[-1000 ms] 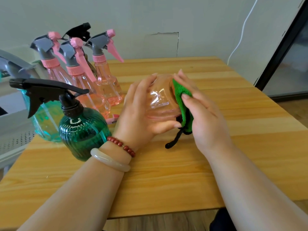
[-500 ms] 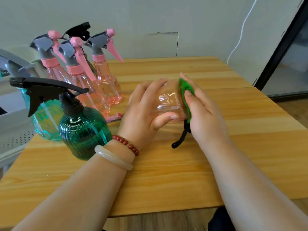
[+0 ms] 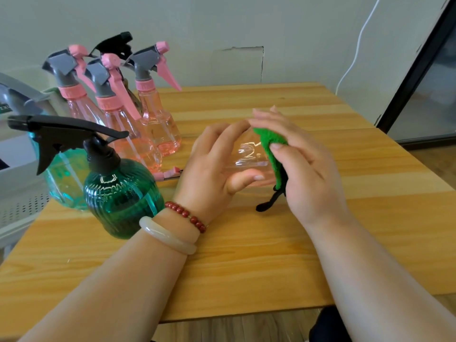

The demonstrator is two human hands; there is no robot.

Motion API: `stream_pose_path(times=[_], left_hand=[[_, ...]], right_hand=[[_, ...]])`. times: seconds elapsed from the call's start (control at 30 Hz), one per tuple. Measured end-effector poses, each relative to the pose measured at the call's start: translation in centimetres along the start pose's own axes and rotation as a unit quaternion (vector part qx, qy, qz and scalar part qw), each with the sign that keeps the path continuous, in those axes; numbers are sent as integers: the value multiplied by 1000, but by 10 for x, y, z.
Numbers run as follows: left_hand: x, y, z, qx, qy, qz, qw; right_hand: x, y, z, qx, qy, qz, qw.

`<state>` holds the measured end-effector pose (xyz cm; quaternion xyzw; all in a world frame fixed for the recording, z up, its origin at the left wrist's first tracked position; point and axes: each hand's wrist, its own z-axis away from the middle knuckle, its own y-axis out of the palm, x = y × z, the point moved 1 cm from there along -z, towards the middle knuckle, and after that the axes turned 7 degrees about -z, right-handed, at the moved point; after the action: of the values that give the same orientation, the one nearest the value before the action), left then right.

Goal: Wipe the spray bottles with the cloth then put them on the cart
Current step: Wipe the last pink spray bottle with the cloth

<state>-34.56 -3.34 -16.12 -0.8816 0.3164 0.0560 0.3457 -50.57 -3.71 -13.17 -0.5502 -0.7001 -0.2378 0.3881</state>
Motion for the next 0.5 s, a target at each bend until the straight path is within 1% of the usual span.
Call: stream_pose_path(times=[0.03,0.07,0.1,0.17,0.2,0.23,0.27,0.3,0.37,0.4,0.43,0.5], left_hand=[[0,0,0,0,3,0,1000],[1,0,0,3,6,0,1000],[1,0,0,9,9,-2,1000],[-1,1,1,21,11,-13,1000],[-1,2,2,23,11,-18,1000],[-2,1,2,22,8,-18,1000],[-2,0,2,16,1,-13,1000],[-1,0,2,5,-9,-6,1000],[1,-3,1,-16,-26,7,1000],[2,-4,1,-21,-33,11,999],[2,-4,1,-23,-38,14,999],[1,-3,0,-22,-44,10,999]], right_hand=[[0,1,0,6,-14,16,1000],[-1,0,-1,-2,1,20,1000],[-2,0,-3,-28,40,10,999],[-5,-2,-6,-94,155,-10,983],[-7,-3,-6,-107,195,-20,975],[-6,-4,-5,-105,205,-36,972],[-4,-3,-3,-89,177,-50,979],[0,-1,-1,-58,128,-54,989],[3,2,2,13,22,-12,1000],[1,2,2,32,-6,8,999],[-3,2,1,33,-2,13,999],[-7,3,-1,-13,61,-25,998]])
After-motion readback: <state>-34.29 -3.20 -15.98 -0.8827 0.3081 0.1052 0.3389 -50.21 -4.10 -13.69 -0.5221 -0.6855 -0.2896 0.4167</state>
